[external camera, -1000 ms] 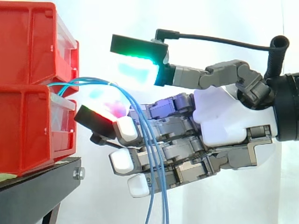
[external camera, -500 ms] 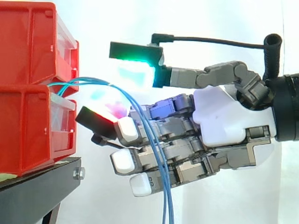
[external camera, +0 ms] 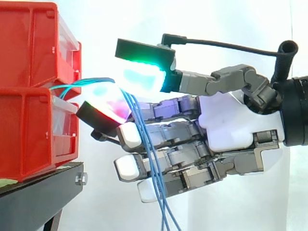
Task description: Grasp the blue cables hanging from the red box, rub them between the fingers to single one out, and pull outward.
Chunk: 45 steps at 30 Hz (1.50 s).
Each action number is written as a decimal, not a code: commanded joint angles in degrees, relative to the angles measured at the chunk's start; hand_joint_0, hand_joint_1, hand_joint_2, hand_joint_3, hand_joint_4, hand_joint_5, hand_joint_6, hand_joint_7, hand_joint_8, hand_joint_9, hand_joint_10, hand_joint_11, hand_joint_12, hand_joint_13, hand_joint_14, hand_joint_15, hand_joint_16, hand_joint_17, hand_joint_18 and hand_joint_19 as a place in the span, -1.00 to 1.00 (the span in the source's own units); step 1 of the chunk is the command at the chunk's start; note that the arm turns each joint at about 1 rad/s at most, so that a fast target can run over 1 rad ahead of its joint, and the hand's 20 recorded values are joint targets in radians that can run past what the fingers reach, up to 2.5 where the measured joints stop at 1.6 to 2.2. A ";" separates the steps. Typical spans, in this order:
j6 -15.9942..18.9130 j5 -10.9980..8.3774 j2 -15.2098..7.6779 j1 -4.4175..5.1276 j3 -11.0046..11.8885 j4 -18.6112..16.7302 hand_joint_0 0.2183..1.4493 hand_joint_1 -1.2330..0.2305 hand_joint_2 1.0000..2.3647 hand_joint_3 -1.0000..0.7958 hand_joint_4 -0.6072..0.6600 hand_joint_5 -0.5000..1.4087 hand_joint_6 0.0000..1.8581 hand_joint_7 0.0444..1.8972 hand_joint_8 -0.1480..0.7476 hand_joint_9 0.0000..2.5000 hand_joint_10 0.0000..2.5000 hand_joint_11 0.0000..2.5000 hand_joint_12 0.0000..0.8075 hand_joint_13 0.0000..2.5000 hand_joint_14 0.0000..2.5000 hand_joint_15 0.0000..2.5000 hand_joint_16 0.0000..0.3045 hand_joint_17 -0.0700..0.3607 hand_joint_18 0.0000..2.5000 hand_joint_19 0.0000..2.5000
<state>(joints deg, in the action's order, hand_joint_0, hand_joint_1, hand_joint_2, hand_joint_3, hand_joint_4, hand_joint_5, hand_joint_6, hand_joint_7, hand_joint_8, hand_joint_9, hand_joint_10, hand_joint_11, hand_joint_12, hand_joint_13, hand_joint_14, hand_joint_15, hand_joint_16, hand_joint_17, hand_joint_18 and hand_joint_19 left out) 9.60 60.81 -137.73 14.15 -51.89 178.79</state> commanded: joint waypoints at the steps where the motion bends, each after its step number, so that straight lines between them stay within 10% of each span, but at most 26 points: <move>1: -0.02 0.01 0.00 0.00 -0.05 0.07 -0.09 -0.47 -1.00 -0.44 -0.27 -0.68 0.00 -0.06 -0.26 -0.20 -0.98 -0.40 -0.30 -0.30 -0.98 -0.51 -0.75 -0.28 -0.40 -0.57; 25: -0.02 -0.16 0.00 0.26 -0.76 -0.19 -0.64 -0.35 -1.00 -0.44 0.13 -0.62 -0.10 -0.12 -0.18 -0.09 -0.98 -0.40 -0.18 -0.24 -0.98 -0.49 -0.68 -0.17 -0.35 -0.53; 31: -0.02 0.01 0.00 0.26 -0.76 -0.11 -0.52 -0.13 -1.00 -0.44 0.08 -0.62 -0.11 -0.07 -0.19 -0.10 -0.98 -0.40 -0.23 -0.25 -0.98 -0.47 -0.71 -0.22 -0.39 -0.50; 45: -0.02 0.01 0.00 0.26 -0.76 0.07 -0.24 -0.52 -0.99 -0.37 -0.12 -0.64 -0.03 -0.06 -0.25 -0.14 -0.98 -0.39 -0.28 -0.23 -0.98 -0.46 -0.74 -0.26 -0.38 -0.50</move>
<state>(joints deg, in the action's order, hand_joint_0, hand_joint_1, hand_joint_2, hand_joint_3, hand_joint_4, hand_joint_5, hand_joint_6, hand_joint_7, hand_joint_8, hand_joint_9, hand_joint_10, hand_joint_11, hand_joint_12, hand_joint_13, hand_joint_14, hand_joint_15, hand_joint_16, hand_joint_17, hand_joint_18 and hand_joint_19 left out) 9.58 60.82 -137.72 14.46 -52.65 178.80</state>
